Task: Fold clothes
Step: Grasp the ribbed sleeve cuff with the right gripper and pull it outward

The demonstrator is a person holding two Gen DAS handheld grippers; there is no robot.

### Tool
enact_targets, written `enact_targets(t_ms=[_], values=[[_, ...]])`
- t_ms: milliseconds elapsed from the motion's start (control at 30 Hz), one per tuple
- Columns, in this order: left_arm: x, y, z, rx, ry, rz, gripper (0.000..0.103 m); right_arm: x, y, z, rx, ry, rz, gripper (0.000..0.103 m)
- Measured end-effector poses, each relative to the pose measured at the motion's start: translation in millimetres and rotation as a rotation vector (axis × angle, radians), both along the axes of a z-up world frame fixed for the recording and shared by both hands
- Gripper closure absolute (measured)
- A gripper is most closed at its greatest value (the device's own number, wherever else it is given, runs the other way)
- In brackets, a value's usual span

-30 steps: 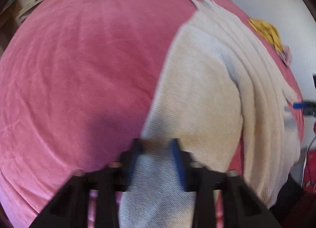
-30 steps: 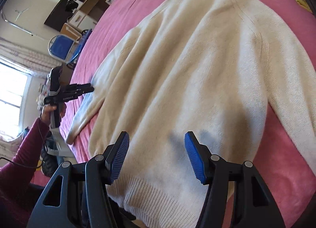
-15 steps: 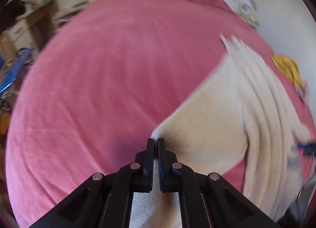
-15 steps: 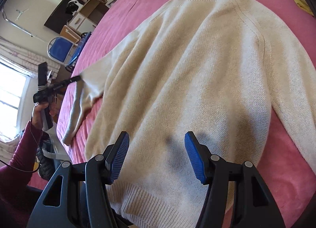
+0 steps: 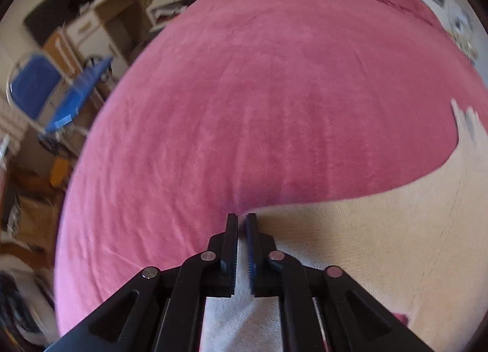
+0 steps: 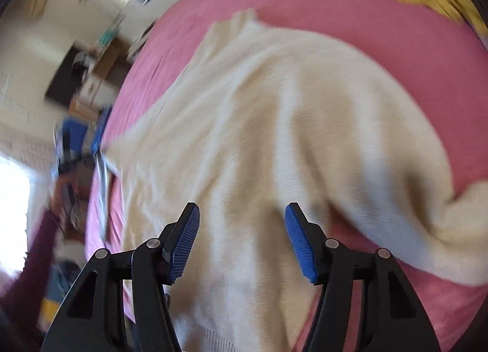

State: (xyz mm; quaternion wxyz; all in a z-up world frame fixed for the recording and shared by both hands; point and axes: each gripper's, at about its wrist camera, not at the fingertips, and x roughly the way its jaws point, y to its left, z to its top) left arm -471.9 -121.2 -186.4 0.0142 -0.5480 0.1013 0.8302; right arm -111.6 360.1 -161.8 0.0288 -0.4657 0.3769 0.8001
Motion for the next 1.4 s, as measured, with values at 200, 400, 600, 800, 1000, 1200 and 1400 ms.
enact_targets(t_ms=[200,400,600,800,1000,1200,1400], values=[[33.4,-71.4,4.8,0.144,-0.034,0.147,0.090,115.2,125.9,7.4,-0.123,0.027,-0.414,0.037],[106.3,-90.0,43.6,0.257,0.024,0.135,0.087,212.4,183.0,5.9,-0.086,-0.089,-0.547,0.035],[180.4,-50.6,63.3,0.375,-0.005,0.060,0.085,263.0,237.4,-6.9,0.092,-0.251,-0.594,0.027],[248.9,8.3,65.1,0.425,-0.072,0.012,0.084,258.6,270.2,-45.7,0.077,-0.296,-0.515,0.026],[286.9,72.9,63.5,0.423,-0.110,-0.087,0.084,233.4,253.6,-58.4,0.140,-0.317,-0.346,0.051],[300.5,129.1,69.0,0.429,-0.120,-0.201,0.083,201.0,221.3,-49.5,0.455,-0.447,-0.152,0.094],[301.0,157.3,83.5,0.468,-0.088,-0.277,0.083,172.3,195.6,-5.0,1.029,-0.577,0.034,0.095]])
